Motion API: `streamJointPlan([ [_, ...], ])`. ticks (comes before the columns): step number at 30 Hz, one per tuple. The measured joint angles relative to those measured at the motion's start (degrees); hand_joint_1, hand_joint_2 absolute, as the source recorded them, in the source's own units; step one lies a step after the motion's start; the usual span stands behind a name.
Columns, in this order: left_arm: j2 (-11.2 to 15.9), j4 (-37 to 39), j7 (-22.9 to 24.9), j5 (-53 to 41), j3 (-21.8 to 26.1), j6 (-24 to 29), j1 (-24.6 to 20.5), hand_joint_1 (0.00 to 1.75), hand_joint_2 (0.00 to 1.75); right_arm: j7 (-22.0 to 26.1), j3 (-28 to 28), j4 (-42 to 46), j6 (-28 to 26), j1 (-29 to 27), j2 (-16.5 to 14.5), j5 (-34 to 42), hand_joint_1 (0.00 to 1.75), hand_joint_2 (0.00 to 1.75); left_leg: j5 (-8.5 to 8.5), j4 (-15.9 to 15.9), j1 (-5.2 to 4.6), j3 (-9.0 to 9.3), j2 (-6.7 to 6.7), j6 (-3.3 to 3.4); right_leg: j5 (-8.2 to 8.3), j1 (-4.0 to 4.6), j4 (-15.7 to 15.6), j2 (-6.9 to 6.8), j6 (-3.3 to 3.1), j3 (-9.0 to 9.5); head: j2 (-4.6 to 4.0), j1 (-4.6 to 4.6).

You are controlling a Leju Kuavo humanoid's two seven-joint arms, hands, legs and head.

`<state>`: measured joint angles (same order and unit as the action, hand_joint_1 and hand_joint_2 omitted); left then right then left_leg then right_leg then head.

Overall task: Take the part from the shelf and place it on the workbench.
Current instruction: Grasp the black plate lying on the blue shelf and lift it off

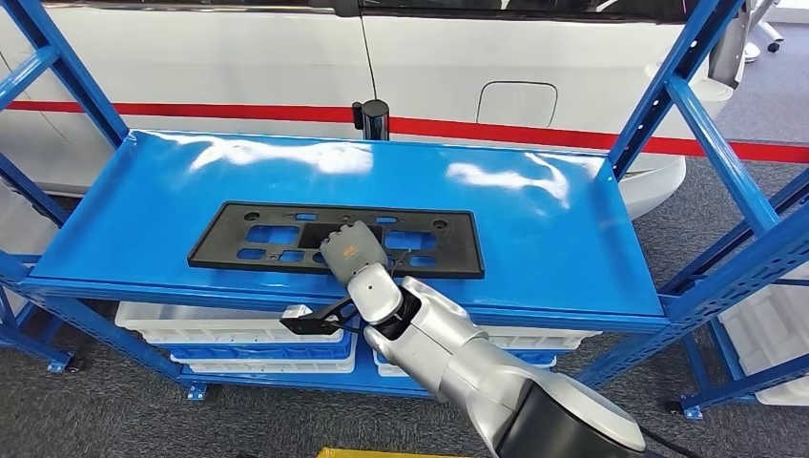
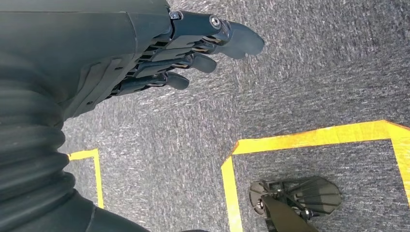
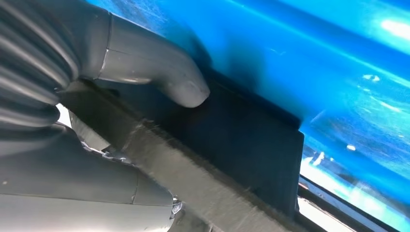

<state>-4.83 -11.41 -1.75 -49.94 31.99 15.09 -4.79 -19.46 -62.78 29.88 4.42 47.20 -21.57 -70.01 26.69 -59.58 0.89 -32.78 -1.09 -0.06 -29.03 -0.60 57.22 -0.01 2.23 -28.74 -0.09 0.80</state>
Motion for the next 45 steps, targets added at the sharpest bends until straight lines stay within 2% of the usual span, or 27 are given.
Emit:
streamJointPlan([
  [4, 0.00, 0.00, -0.24, -0.50, 0.04, 0.09, -0.01, 0.00, 1.75, -0.46, -0.53, -0.76, -4.89, 0.20, 0.02, 2.16, 1.75, 1.75, 0.00, 0.00, 0.00, -0.07, -0.02, 0.00, -0.01, 0.00, 0.00, 0.00, 0.00, -0.07, 0.00, 0.01],
  [9, 0.00, 0.00, -1.12, -1.42, 0.09, 0.71, 0.00, 0.00, 1.75, -0.84, -0.07, -1.83, -19.23, -0.17, 0.55, 2.42, 1.75, 1.75, -0.04, 0.00, 0.00, -0.33, -0.04, 0.02, 0.06, 0.00, 0.03, 0.00, -0.02, -0.08, 0.00, 0.01],
  [11, 0.00, 0.00, -1.19, -1.50, 0.12, 0.78, 0.00, 0.00, 1.75, -0.70, 0.29, -2.07, -20.91, -0.21, 0.79, 2.25, 1.75, 1.75, -0.08, -0.01, 0.00, -0.47, -0.04, 0.02, 0.13, 0.01, 0.05, 0.00, -0.08, 0.04, 0.00, 0.01],
  [21, -0.01, 0.00, -1.32, -1.56, 0.24, 0.85, 0.00, 0.00, 1.75, -0.61, 0.86, -2.89, -21.98, -0.32, 1.10, 1.84, 1.75, 1.75, -0.11, -0.02, 0.00, -0.72, -0.04, 0.00, 0.15, 0.01, 0.05, 0.00, -0.11, -0.14, 0.00, 0.01],
  [22, -0.01, 0.00, -1.42, -1.70, 0.26, 0.97, 0.01, 0.00, 1.75, -0.46, 1.05, -2.85, -23.64, -0.49, 1.17, 1.79, 1.75, 1.75, -0.11, -0.02, 0.01, -0.73, -0.04, 0.00, 0.15, 0.01, 0.05, 0.00, -0.11, -0.15, 0.00, 0.01],
  [24, -0.04, 0.00, -1.85, -2.15, 0.27, 1.60, 0.04, 0.00, 1.75, 0.78, 2.18, -1.90, -30.41, -1.36, 1.61, 2.03, 1.75, 1.75, -0.11, -0.02, 0.01, -0.74, -0.04, 0.00, 0.15, 0.01, 0.05, 0.00, -0.11, -0.16, 0.00, 0.01],
  [26, -0.13, 0.00, -2.54, -2.64, 0.28, 2.73, 0.12, 0.00, 1.75, 4.60, 4.89, 1.66, -38.32, -3.29, 2.64, 3.90, 1.75, 1.75, -0.11, -0.02, 0.01, -0.75, -0.03, 0.00, 0.15, 0.01, 0.05, 0.00, -0.11, -0.16, 0.00, 0.01],
  [28, -0.23, 0.00, -3.46, -2.88, 0.35, 4.11, 0.33, 0.00, 1.75, 11.57, 8.84, 8.21, -42.40, -6.40, 3.92, 8.93, 1.75, 1.75, -0.10, -0.02, 0.01, -0.75, -0.02, 0.00, 0.14, 0.01, 0.05, 0.00, -0.11, -0.15, 0.00, 0.01],
  [33, -0.60, 0.01, -5.67, -3.23, 0.90, 8.01, 1.38, 0.00, 1.75, 29.90, 16.96, 30.67, -41.85, -16.15, 7.53, 29.67, 1.75, 1.75, -0.07, -0.02, 0.00, -0.78, -0.06, 0.00, 0.12, 0.00, 0.01, -0.01, -0.12, -0.29, 0.00, 0.00],
  [36, -0.66, 0.02, -5.77, -3.47, 1.28, 8.92, 1.97, 0.00, 0.44, 36.15, 19.63, 45.59, -40.72, -21.59, 10.39, 40.37, 1.75, 1.75, -0.04, -0.02, -0.01, -0.80, -0.09, 0.01, 0.10, 0.00, -0.01, -0.03, -0.13, -0.69, 0.00, 0.00],
  [37, -0.65, 0.02, -6.03, -3.45, 1.43, 8.90, 2.15, 0.00, 0.44, 37.71, 20.27, 49.94, -40.57, -23.34, 11.38, 42.74, 1.75, 1.75, -0.03, -0.02, -0.01, -0.82, -0.11, 0.01, 0.09, -0.01, -0.02, -0.04, -0.13, -0.78, 0.00, 0.01],
  [40, -0.62, 0.02, -7.32, -3.33, 1.87, 7.23, 2.59, 0.00, 1.75, 42.32, 21.68, 61.97, -40.41, -28.11, 14.67, 47.24, 1.75, 1.75, -0.03, -0.02, -0.02, -0.87, -0.07, 0.00, 0.10, -0.02, -0.02, -0.02, -0.12, -0.83, 0.00, 0.00],
  [45, -0.60, 0.02, -9.05, -2.83, 2.72, 4.15, 2.71, 0.00, 1.75, 46.44, 22.65, 76.39, -40.43, -33.47, 19.32, 49.49, 1.75, 1.75, -0.03, -0.02, -0.02, -0.94, -0.07, 0.01, 0.12, -0.01, -0.01, -0.01, -0.11, -0.54, 0.00, -0.01],
])
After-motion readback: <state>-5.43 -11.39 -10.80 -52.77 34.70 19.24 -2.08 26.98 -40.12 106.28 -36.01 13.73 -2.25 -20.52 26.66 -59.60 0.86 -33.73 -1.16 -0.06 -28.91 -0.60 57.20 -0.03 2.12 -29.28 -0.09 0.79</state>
